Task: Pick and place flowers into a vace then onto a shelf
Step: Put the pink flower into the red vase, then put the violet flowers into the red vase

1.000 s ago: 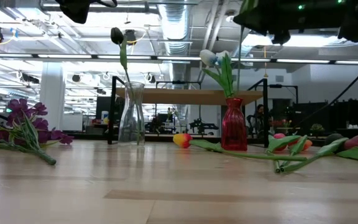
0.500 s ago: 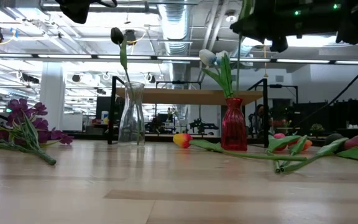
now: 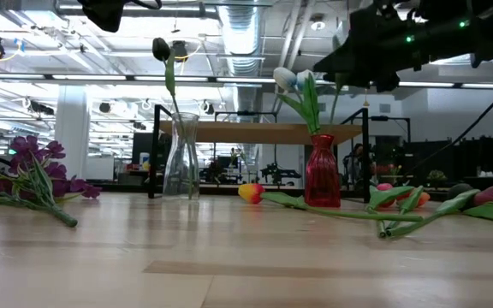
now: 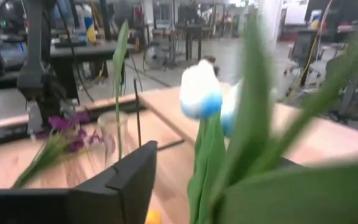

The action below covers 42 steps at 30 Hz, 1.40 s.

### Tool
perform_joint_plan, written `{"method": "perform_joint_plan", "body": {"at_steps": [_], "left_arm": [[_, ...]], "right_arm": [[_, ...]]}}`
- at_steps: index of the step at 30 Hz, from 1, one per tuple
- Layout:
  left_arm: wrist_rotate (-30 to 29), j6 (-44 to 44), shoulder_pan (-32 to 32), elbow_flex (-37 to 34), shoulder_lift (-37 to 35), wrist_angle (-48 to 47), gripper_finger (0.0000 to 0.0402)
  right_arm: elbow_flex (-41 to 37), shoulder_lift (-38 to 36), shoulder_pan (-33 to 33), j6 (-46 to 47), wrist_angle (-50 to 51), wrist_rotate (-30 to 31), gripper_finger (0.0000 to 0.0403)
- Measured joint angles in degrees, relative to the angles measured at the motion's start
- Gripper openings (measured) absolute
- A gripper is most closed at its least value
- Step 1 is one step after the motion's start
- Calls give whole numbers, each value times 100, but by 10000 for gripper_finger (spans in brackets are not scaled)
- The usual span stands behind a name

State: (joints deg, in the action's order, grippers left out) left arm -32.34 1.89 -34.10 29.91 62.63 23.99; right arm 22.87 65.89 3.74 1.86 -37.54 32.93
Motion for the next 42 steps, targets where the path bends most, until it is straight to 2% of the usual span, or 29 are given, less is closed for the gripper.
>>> {"method": "perform_joint_plan", "body": {"at_steps": [5,21,29,35,42], "left_arm": [[0,43,2,0,0,0,149],[-1,52,0,0,0,-4,149],[0,53,-3,0,0,-7,149],[-6,-7,-57,0,-57,20,149],[-7,-551,-869,7,-565,262,149]], "right_arm": [[0,0,10,237,433,-2,260],[9,-10,132,276,1069,52,262],[11,-820,674,321,1851,487,263],[11,-1540,1201,940,2980,472,263],[10,-1726,1804,1791,3968,474,263]]}}
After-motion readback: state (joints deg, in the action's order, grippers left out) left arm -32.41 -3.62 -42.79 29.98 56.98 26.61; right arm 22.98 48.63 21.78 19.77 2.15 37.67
